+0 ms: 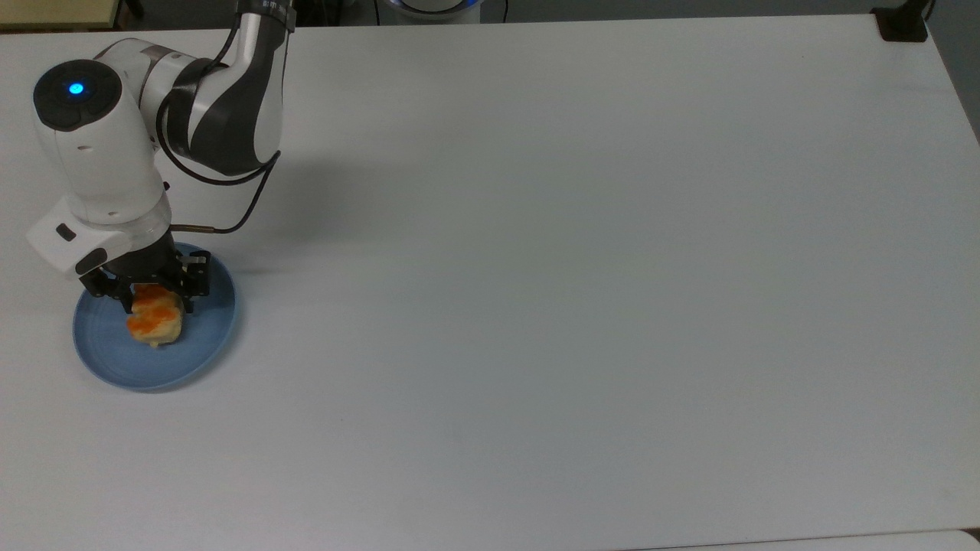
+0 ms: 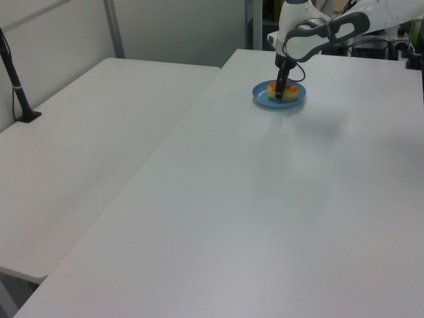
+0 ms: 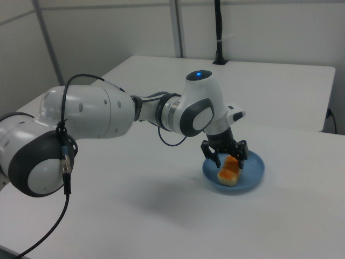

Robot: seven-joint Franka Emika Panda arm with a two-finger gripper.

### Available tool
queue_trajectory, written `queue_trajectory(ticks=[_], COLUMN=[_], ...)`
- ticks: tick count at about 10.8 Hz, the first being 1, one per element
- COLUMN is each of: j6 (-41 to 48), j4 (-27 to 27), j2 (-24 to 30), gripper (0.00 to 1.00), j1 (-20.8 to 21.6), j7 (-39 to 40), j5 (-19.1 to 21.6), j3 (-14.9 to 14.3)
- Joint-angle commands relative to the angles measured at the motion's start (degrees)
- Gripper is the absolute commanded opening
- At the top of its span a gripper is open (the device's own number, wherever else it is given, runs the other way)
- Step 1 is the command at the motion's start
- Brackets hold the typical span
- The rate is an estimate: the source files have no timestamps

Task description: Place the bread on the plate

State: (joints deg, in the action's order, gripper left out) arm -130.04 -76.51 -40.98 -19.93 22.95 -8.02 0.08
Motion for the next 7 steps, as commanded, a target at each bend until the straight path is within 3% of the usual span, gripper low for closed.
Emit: queue_trajectory(ticks=[1,4,5,7], j6=[-0.2,4.0,9.3,18.3], j4=[-0.2,-4.2,-4.3,-4.4], j2=[2.0,12.0,15.3,22.4], gripper=[1.0,1.0,1.0,1.0], j1=[0.0,-2.2,-2.4,-2.9], j7=[-3.3,-9.0,-11.9,-13.3], j5=[-0.6,1.3,5.2,8.8], j3=[-0.3,0.3,0.3,0.3])
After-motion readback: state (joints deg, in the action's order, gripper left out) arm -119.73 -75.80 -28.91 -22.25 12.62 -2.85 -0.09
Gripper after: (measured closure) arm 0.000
